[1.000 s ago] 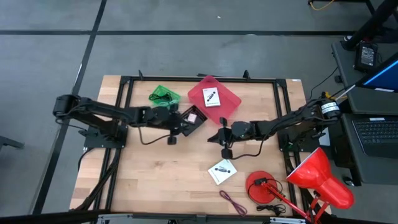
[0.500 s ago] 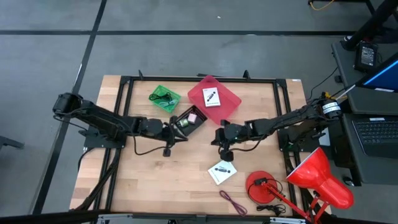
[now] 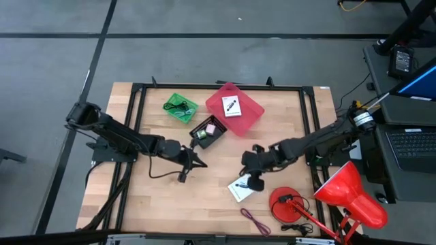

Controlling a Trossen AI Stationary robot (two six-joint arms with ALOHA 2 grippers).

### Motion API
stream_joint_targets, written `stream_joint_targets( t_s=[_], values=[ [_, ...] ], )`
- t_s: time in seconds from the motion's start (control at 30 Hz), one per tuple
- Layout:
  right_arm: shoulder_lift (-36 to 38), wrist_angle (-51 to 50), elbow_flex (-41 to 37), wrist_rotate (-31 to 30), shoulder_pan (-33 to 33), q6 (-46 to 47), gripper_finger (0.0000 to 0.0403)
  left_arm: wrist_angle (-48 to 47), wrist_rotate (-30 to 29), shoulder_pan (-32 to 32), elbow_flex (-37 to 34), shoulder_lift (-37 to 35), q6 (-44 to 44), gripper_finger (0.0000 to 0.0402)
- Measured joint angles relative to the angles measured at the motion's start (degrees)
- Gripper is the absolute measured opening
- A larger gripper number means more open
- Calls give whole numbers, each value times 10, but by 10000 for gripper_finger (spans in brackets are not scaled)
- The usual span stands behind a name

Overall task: Pick and place items into bin
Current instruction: Put the white card reader box into the red bin

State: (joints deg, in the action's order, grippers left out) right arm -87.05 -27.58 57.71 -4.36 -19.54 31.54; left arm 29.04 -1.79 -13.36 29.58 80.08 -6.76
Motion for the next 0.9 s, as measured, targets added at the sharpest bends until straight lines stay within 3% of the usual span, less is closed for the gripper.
stream_joint_targets(
  t_s=[0.23, 0.47, 0.67, 0.9],
  values=[
    [0, -42, 0, -3, -62, 111, 0, 103, 27, -9, 0, 78, 8, 4],
    [-18, -53, 0, -51, -108, 150, 0, 140, 16, -10, 1, 136, 70, 2],
    [-60, -57, 0, -51, -122, 162, 0, 124, 14, -25, 20, 152, 144, 2],
    [-66, -77, 0, -51, -140, 188, 0, 51, -4, -66, 77, 151, 161, 3]
  ],
)
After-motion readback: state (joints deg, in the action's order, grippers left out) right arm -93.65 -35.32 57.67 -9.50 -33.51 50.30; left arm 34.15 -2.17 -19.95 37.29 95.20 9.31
